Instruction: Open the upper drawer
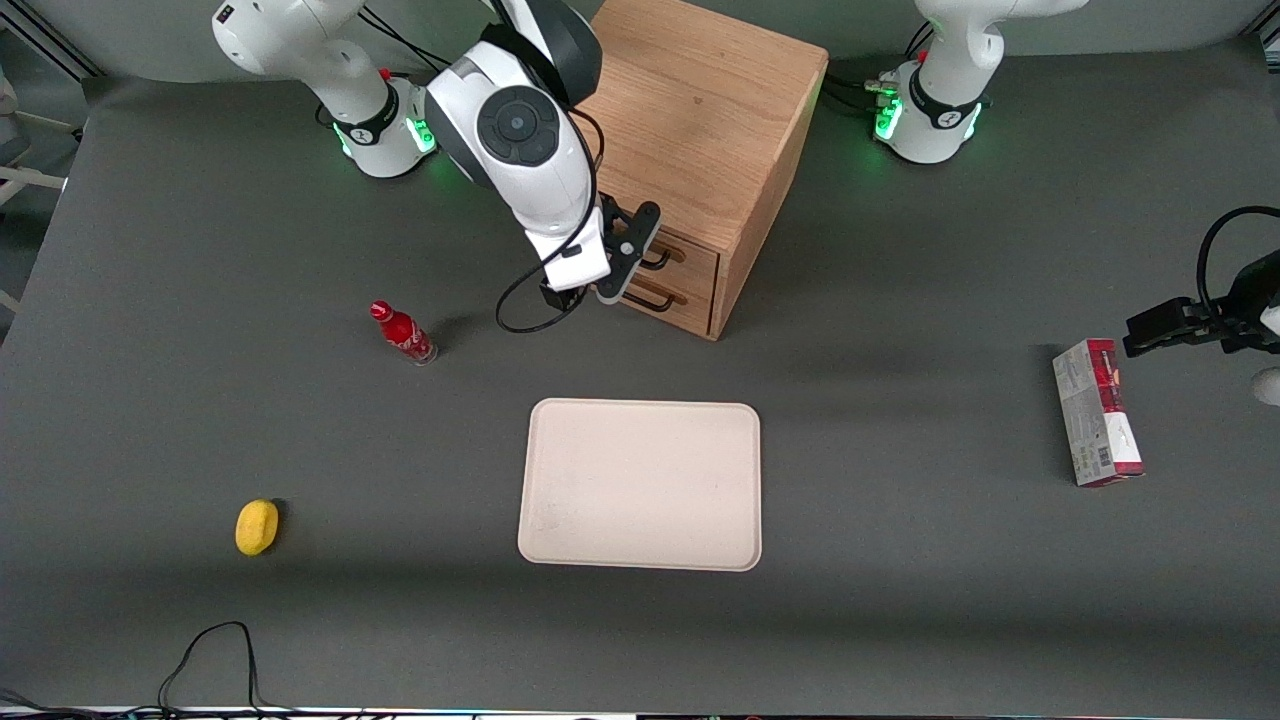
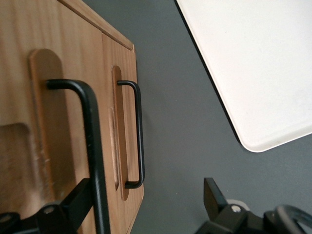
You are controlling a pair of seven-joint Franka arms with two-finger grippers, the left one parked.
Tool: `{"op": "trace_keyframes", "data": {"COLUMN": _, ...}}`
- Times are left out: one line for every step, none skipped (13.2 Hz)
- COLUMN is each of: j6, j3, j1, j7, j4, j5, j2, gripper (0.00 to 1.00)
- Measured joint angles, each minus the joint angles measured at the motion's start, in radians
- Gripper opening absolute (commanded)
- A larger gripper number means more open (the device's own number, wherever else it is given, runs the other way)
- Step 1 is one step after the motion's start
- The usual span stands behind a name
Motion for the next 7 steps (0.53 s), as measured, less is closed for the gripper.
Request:
{"op": "trace_keyframes", "data": {"j6": 0.006, "j3": 0.001, "j1": 0.000, "j7": 0.000, "j4": 0.000, "j5": 0.000, "j2": 0.010, "gripper": 1.00}}
{"op": "trace_keyframes", "data": {"j6": 0.011, "j3": 0.001, "j1": 0.001, "j7": 0.000, "j4": 0.000, "j5": 0.000, "j2": 0.017, "gripper": 1.00}}
{"op": "trace_keyframes", "data": {"j6": 0.013, "j3": 0.002, "j1": 0.001, "j7": 0.000, "j4": 0.000, "j5": 0.000, "j2": 0.021, "gripper": 1.00}}
{"op": "trace_keyframes", "data": {"j6": 0.013, "j3": 0.002, "j1": 0.001, "j7": 0.000, "j4": 0.000, "j5": 0.000, "j2": 0.021, "gripper": 1.00}}
{"op": "trace_keyframes", "data": {"j6": 0.013, "j3": 0.002, "j1": 0.001, "j7": 0.000, "j4": 0.000, "j5": 0.000, "j2": 0.021, "gripper": 1.00}}
{"op": "trace_keyframes", "data": {"j6": 0.014, "j3": 0.002, "j1": 0.001, "j7": 0.000, "j4": 0.001, "j5": 0.000, "j2": 0.021, "gripper": 1.00}}
{"op": "trace_keyframes", "data": {"j6": 0.014, "j3": 0.001, "j1": 0.001, "j7": 0.000, "j4": 0.001, "j5": -0.001, "j2": 0.021, "gripper": 1.00}}
